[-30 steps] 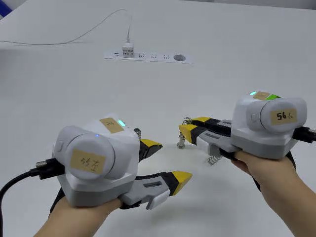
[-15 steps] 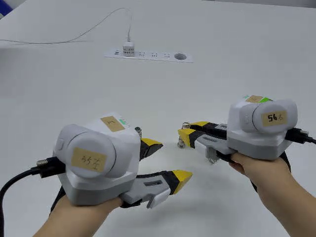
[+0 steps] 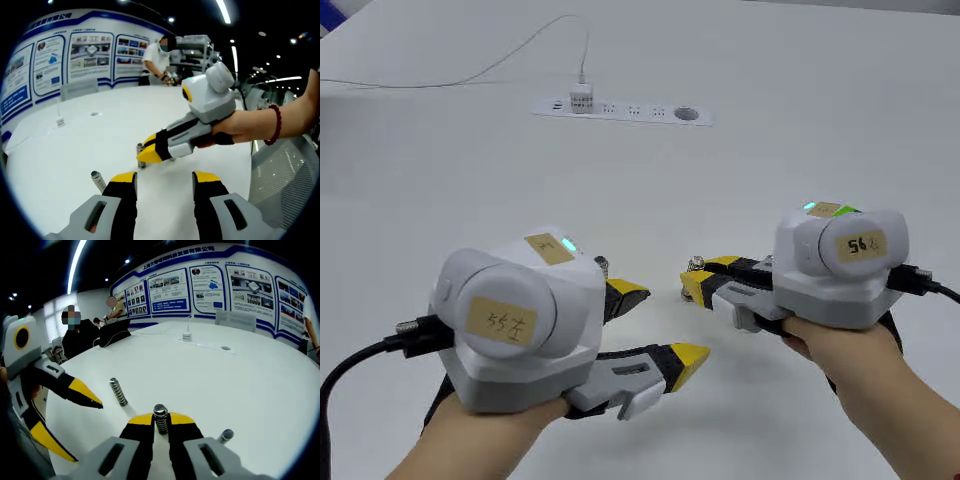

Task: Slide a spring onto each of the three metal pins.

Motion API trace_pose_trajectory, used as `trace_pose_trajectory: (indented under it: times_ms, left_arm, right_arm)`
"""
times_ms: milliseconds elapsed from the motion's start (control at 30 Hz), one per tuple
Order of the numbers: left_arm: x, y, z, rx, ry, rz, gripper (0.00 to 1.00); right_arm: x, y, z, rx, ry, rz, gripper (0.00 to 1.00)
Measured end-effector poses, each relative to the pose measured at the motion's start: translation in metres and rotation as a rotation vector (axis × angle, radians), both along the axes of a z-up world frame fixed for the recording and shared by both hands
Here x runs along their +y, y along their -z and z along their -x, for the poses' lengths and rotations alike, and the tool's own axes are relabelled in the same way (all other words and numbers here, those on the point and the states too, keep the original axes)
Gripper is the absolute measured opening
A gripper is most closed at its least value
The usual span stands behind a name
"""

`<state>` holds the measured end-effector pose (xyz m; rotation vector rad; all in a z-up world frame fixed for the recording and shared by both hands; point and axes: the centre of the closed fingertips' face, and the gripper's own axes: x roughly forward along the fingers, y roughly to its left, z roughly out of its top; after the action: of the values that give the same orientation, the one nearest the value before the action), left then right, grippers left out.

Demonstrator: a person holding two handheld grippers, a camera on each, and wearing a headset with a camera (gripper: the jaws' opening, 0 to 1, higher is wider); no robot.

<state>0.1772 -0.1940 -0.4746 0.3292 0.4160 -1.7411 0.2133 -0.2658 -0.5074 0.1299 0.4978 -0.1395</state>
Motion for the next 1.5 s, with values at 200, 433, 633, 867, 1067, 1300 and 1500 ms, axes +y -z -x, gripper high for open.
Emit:
trace_pose_trajectory:
  times_ms: [200,433,633,867,1067,1300,1500]
  left_arm:
    - [0.0,0.0,0.0,-0.003,-0.001,0.001,0.45]
    - [-0.001,0.0,0.0,-0.016,-0.001,0.005,0.45]
    - [-0.003,0.0,0.004,-0.034,0.007,0.009,0.47]
    - [-0.008,0.0,0.013,-0.059,0.023,0.026,0.48]
    - [-0.014,0.005,0.024,-0.075,0.054,0.009,0.47]
    - [-0.027,0.005,0.028,-0.098,0.088,0.008,0.46]
    - [-0.041,0.008,0.033,-0.116,0.117,0.007,0.45]
  right_arm:
    - [0.002,-0.002,0.003,0.002,0.005,-0.014,0.15]
    - [0.005,-0.016,0.01,-0.018,0.02,-0.043,0.24]
    - [0.008,-0.022,0.021,-0.012,0.028,-0.053,0.27]
    - [0.007,-0.034,0.038,-0.034,0.048,-0.077,0.31]
    - [0.003,-0.046,0.05,-0.067,0.067,-0.085,0.32]
    - [-0.003,-0.056,0.064,-0.084,0.078,-0.07,0.35]
    - [-0.009,-0.06,0.076,-0.09,0.096,-0.064,0.37]
